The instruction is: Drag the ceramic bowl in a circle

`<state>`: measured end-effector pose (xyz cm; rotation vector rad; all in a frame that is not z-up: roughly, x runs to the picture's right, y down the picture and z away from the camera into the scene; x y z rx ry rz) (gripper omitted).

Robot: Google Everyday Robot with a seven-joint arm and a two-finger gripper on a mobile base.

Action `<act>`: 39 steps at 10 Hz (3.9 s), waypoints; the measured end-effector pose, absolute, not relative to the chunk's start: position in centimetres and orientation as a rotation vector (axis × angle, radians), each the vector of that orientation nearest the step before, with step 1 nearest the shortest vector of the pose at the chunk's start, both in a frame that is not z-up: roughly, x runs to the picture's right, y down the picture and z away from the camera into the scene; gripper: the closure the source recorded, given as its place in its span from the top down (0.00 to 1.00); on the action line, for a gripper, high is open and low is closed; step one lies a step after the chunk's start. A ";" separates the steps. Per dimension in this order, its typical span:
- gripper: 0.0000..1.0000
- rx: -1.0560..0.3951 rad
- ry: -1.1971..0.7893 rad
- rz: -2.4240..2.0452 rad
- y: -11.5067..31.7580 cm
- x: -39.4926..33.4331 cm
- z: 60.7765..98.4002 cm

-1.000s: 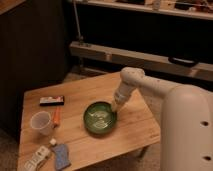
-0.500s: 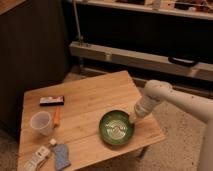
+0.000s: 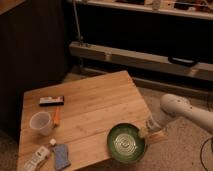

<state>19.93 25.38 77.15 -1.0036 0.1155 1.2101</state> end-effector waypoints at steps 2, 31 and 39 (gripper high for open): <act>0.00 -1.018 0.082 1.146 25.1 17.7 76.7; 0.00 -0.904 0.211 1.197 16.5 18.9 83.4; 0.00 -0.926 0.147 0.893 21.3 7.0 79.1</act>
